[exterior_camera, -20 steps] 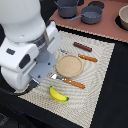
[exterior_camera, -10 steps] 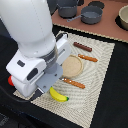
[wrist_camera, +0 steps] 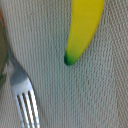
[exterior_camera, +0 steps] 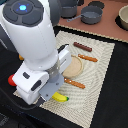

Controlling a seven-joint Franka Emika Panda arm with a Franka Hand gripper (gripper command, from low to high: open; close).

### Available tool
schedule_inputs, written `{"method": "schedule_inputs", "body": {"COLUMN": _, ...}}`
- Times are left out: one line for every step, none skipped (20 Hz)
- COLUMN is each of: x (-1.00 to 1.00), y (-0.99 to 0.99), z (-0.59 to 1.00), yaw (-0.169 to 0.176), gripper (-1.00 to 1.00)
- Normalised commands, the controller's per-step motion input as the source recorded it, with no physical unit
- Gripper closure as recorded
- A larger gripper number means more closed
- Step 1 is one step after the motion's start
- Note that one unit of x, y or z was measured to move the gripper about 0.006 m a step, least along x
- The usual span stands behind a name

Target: Interact with the objects in diverse but meaningful ways.

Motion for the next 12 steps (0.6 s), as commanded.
{"method": "schedule_inputs", "body": {"x": 0.35, "y": 0.0, "z": -0.05, "yaw": 0.0, "gripper": -1.0}}
{"method": "schedule_inputs", "body": {"x": 0.35, "y": 0.0, "z": -0.05, "yaw": 0.0, "gripper": -1.0}}
{"method": "schedule_inputs", "body": {"x": 0.35, "y": 0.0, "z": -0.05, "yaw": 0.0, "gripper": -1.0}}
{"method": "schedule_inputs", "body": {"x": 0.37, "y": 0.0, "z": -0.05, "yaw": 0.0, "gripper": -1.0}}
{"method": "schedule_inputs", "body": {"x": 0.37, "y": 0.0, "z": -0.05, "yaw": 0.0, "gripper": -1.0}}
{"method": "schedule_inputs", "body": {"x": 0.37, "y": 0.0, "z": -0.05, "yaw": 0.0, "gripper": -1.0}}
{"method": "schedule_inputs", "body": {"x": 0.39, "y": 0.0, "z": -0.04, "yaw": 0.0, "gripper": -1.0}}
{"method": "schedule_inputs", "body": {"x": 0.41, "y": -0.01, "z": -0.03, "yaw": -0.003, "gripper": -1.0}}
{"method": "schedule_inputs", "body": {"x": 0.43, "y": -0.01, "z": -0.02, "yaw": -0.012, "gripper": -1.0}}
{"method": "schedule_inputs", "body": {"x": 0.43, "y": 0.0, "z": -0.01, "yaw": -0.019, "gripper": -1.0}}
{"method": "schedule_inputs", "body": {"x": 0.41, "y": 0.0, "z": -0.01, "yaw": -0.023, "gripper": -1.0}}
{"method": "schedule_inputs", "body": {"x": 0.44, "y": 0.0, "z": -0.01, "yaw": -0.033, "gripper": -1.0}}
